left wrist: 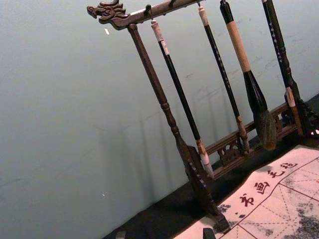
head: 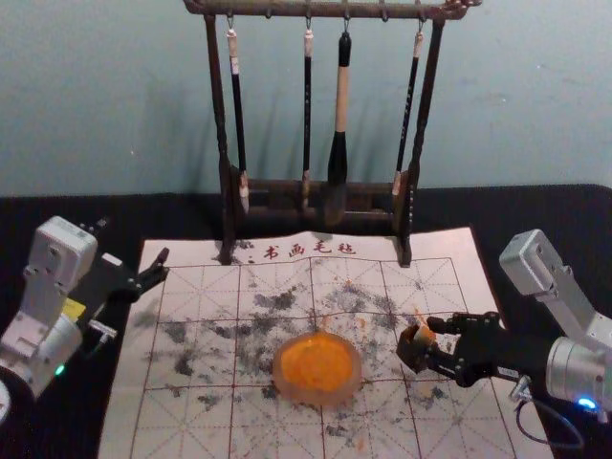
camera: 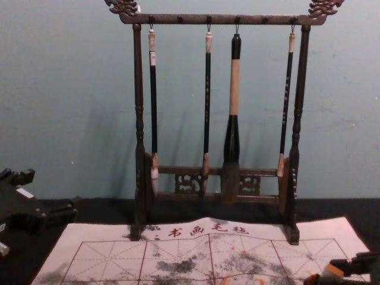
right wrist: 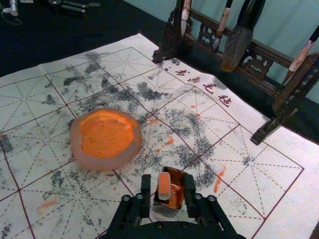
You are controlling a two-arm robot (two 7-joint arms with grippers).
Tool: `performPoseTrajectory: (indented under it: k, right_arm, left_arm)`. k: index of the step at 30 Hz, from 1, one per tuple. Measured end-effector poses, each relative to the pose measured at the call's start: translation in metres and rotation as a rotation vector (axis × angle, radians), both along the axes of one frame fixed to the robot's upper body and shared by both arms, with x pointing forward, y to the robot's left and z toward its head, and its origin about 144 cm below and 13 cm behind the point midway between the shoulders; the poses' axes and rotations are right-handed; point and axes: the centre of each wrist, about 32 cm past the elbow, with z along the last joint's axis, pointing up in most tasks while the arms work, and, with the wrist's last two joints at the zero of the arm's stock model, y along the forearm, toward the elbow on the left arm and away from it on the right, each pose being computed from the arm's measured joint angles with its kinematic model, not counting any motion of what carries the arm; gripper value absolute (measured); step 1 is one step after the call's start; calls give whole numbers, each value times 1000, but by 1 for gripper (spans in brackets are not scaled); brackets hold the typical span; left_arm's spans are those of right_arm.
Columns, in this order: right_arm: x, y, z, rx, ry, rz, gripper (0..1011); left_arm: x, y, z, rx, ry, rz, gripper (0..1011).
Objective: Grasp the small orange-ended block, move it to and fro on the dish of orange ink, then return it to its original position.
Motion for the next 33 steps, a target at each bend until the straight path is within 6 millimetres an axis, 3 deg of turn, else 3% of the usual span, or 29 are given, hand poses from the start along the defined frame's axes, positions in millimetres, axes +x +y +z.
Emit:
performPoseTrajectory:
  k: [2,9,10,22,33]
  right_arm:
    - [0,0,0,0,0,0,439]
    - [0,0,0,0,-1,0,621]
    - [0,0,0,1,-1,0,683]
    - [0,0,0,2,-1,1,1003]
    - [-2,2,5,57,-63,-31,1000]
  left_arm:
    - [0,0,0,0,0,0,1001]
    - [0,0,0,0,0,0,1001]
    - [0,0,0,0,0,0,1001]
    - [0,0,0,0,0,0,1001]
    - [0,0,0,0,0,0,1001]
